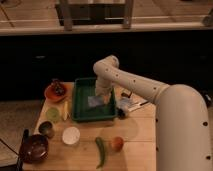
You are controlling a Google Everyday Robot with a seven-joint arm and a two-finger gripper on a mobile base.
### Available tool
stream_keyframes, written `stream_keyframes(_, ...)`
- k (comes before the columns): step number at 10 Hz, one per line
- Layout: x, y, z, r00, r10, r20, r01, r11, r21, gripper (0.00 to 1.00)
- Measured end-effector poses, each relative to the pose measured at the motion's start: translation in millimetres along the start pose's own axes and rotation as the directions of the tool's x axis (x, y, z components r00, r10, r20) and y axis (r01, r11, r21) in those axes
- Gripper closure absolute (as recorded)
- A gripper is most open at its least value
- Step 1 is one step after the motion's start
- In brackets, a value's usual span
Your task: Place sponge in tray
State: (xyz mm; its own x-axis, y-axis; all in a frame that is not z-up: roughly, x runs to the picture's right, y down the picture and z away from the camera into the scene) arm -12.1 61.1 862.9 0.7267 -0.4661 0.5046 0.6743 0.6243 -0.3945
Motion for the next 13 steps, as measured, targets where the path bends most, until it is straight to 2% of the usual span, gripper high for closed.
stream_keyframes(9,-0.1,0.8,-3.9,0.999,-0.041,0.004,0.041,0.999,-0.019,0.2)
stream_keyframes(13,-1.0,1.3,-3.8,0.998,-0.054,-0.013,0.054,0.998,-0.024,0.2)
